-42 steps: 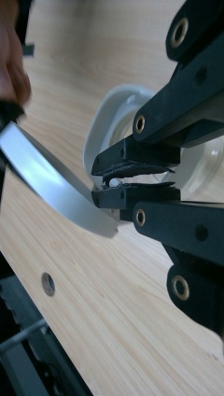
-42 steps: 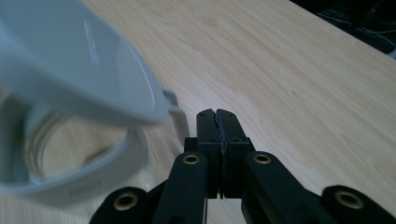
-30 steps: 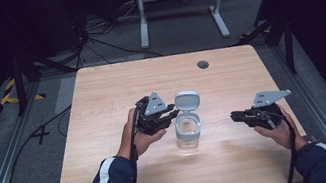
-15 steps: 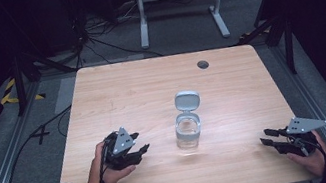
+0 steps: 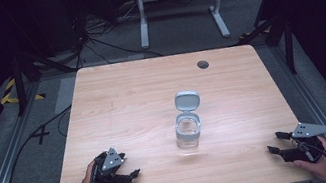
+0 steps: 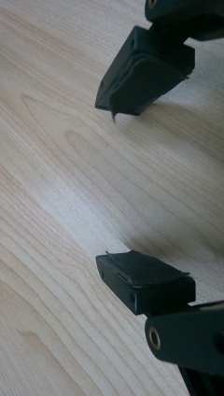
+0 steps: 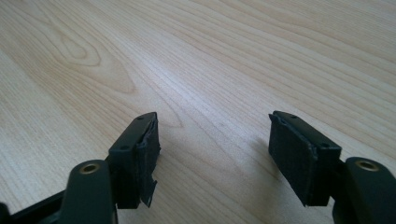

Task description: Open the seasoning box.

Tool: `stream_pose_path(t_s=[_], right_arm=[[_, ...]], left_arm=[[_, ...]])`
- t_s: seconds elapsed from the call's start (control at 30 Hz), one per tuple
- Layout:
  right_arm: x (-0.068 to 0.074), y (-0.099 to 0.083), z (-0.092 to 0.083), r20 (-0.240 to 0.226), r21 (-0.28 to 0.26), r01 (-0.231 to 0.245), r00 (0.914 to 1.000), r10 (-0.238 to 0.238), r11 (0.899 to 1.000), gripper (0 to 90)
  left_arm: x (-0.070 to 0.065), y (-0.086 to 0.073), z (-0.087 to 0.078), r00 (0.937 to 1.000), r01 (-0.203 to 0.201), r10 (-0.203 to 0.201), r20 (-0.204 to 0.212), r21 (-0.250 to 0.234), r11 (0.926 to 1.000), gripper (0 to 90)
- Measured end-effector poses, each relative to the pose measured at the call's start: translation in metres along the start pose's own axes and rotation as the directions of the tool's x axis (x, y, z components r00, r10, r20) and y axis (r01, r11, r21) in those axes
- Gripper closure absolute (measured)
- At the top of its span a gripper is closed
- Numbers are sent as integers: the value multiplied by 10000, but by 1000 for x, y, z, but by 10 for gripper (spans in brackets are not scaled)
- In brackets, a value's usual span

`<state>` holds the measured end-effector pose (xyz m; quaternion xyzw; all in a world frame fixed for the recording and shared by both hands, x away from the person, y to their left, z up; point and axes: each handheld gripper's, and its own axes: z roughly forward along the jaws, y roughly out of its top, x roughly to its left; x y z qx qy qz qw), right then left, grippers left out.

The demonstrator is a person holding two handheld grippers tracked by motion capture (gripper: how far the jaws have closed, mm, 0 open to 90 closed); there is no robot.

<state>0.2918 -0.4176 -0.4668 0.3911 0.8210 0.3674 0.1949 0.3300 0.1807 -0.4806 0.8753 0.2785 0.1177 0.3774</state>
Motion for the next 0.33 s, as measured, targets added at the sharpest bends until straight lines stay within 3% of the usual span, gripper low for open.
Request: stream_pose_path(t_s=[0.33], right_arm=[[-1, 0, 1, 199, 49, -193, 9996, 192, 9998, 290]], left_arm=[[1, 1, 1, 9999, 133, -133, -106, 70, 9999, 178]])
